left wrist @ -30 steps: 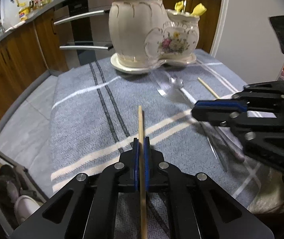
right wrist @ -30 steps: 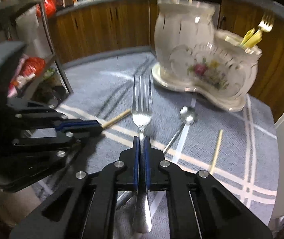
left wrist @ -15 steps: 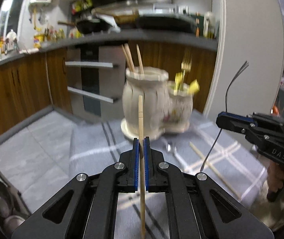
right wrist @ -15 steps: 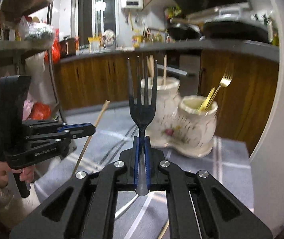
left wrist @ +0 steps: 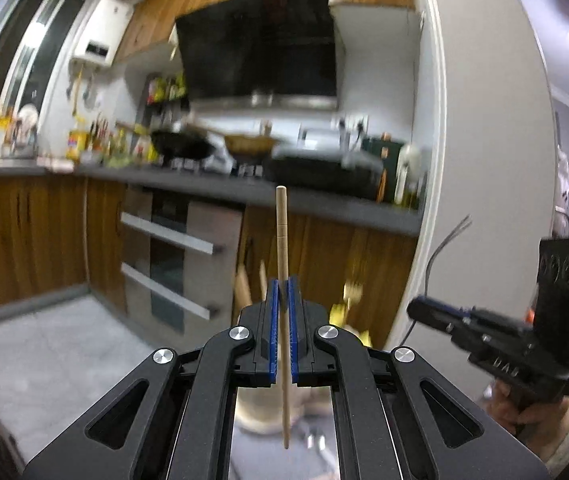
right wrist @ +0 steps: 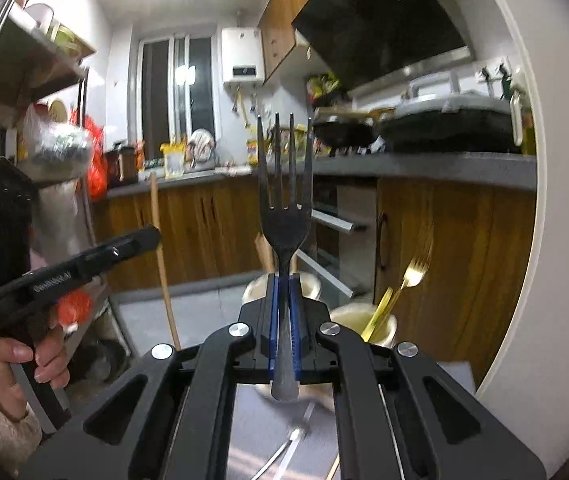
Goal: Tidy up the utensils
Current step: 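Lift the chopstick over the tall pot while the right tool carries the silver fork up, then lower the chopstick into the tall pot while the right tool drops the fork into the small pot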
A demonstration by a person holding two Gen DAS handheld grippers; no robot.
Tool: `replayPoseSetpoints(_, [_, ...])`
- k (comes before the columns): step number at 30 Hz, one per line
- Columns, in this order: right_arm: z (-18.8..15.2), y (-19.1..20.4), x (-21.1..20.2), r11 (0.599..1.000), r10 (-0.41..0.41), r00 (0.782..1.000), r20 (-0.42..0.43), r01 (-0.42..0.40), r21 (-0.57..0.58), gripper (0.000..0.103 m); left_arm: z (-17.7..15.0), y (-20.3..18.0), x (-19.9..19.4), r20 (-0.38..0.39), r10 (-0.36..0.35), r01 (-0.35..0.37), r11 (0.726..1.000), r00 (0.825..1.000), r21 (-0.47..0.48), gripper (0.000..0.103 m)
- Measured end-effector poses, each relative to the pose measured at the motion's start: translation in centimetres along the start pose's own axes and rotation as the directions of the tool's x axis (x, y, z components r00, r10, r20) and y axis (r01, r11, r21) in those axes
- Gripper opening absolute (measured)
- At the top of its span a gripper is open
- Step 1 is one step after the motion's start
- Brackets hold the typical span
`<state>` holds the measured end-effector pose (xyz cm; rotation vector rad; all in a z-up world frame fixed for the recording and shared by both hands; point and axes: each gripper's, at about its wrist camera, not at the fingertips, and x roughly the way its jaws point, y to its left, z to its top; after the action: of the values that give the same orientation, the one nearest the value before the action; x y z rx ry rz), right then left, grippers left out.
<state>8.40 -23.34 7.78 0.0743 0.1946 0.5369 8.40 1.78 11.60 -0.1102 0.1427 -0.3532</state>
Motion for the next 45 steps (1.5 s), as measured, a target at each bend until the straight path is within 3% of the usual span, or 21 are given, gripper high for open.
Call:
replayPoseSetpoints(4, [2.1,-2.5,1.3,0.998,-0.034,0.998,0.048,0.031,0.058,0.005,2.9,-0.5,2.6,0.063,-0.007,0.008,1.0,0.998,-0.018,0.005])
replayPoseSetpoints(10, [2.3,-6.0,3.6,0.984,-0.113,0.991,0.074,0.101,0.148,0.005,3.4,-0.6,6.8,0.077,0.07,-0.07,0.998,0.995,0.002,0.005])
replayPoseSetpoints(12, [1.8,-6.9,4.4,0.979,-0.137,0.988,0.066,0.125,0.159,0.005,2.7,-0.5,8.1,0.067,0.113,-0.114,0.993,0.991,0.022,0.005])
replayPoseSetpoints(17, [-0.2,-8.4,6.8,0.973,-0.15,0.989,-0.009,0.15,0.175,0.005,0.4,0.6,9.5,0.007,0.139,-0.139,0.99,0.99,0.01,0.005])
replayPoseSetpoints(32, [-3.9,-8.8,9.5,0.972,-0.138,0.978,-0.157,0.164,0.167,0.005,-4.1,2.4,9.9,-0.122,0.133,-0.133,0.991,0.984,0.005,0.005])
replayPoseSetpoints(45, [-5.2,-9.3,10.1,0.965,-0.119,0.966,-0.229,0.167,0.202,0.005,-5.1,2.6,10.4,-0.187,0.141,-0.143,0.99,0.972,0.005,0.006])
